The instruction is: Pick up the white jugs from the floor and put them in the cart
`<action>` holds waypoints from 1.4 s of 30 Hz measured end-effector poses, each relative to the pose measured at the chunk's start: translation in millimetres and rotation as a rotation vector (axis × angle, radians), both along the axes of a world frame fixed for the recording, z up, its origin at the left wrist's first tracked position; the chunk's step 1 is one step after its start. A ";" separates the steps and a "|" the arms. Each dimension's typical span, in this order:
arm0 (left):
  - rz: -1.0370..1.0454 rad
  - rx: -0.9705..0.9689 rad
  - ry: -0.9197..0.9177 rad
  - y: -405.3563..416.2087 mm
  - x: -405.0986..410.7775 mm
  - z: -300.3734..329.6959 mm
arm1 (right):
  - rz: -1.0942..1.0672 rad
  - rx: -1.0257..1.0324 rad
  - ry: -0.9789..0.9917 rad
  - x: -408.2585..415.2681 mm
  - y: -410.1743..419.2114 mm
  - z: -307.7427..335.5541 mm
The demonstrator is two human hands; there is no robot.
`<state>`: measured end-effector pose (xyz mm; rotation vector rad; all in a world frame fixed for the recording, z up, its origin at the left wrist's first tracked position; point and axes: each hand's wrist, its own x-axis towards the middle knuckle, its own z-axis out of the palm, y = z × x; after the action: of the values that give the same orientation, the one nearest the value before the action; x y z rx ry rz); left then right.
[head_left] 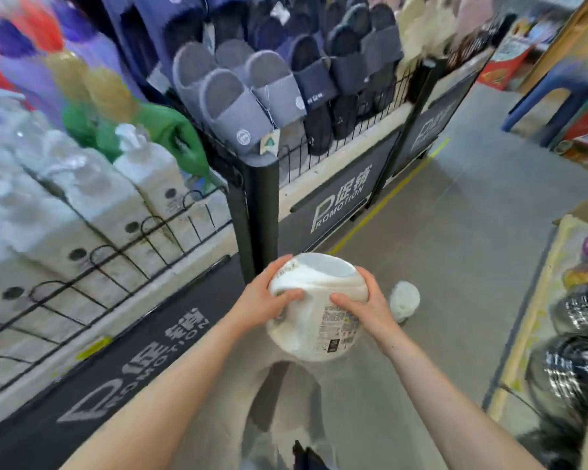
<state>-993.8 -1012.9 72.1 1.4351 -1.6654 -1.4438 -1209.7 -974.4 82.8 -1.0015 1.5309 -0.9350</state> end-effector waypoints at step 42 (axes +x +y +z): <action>0.557 -0.120 0.084 598.4 410.6 140.7 | 0.545 -0.215 -0.054 421.0 485.7 132.8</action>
<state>-583.2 -414.5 212.8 1.5798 -1.1487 -1.0544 -788.6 -488.7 215.7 -1.4422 1.0398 -0.7332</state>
